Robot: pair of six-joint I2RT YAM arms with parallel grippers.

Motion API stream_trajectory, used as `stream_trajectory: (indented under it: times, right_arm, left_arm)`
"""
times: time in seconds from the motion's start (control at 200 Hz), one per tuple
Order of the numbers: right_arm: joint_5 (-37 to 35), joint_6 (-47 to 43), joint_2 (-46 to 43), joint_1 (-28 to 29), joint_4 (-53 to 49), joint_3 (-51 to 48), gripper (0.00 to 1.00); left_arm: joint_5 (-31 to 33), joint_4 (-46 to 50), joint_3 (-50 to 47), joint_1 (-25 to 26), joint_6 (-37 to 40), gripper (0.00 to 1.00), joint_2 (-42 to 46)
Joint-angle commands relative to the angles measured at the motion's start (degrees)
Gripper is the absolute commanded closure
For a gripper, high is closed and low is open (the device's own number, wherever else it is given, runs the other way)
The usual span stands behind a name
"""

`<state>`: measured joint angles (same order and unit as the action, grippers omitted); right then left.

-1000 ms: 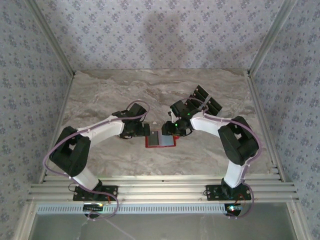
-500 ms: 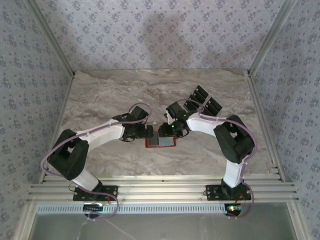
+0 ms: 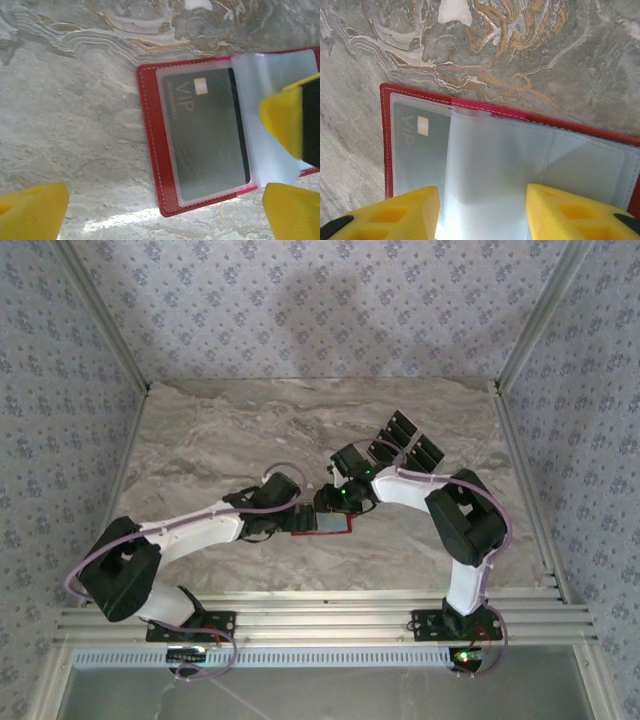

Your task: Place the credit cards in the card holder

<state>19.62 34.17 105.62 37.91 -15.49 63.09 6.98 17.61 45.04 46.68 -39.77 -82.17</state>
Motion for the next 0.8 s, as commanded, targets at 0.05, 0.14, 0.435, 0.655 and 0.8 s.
stream_trajectory:
  times: [0.05, 0.14, 0.435, 0.655, 0.8]
  right_arm:
    - [0.9, 1.5, 1.7, 0.4, -0.5, -0.4, 0.47]
    - [1.1, 2.6, 1.7, 0.3, -0.6, -0.5, 0.47]
    - [1.1, 3.1, 1.6, 0.3, -0.5, -0.7, 0.47]
    - [1.2, 3.2, 1.4, 0.3, -0.6, -0.8, 0.46]
    - [1.3, 3.1, 1.1, 0.4, -0.7, -0.8, 0.46]
  left_arm:
    - [2.3, -5.5, -0.6, 3.1, -0.4, 0.0, 0.1]
    - [2.6, -7.1, -0.5, 4.0, -0.4, 0.0, -1.0]
    - [3.5, -8.7, 2.2, 5.3, 0.3, 0.0, -5.3]
    - [5.7, -8.6, 2.7, 5.4, -0.1, 0.01, -7.5]
    - [6.8, -7.8, 2.8, 5.4, -0.3, 0.01, -8.9]
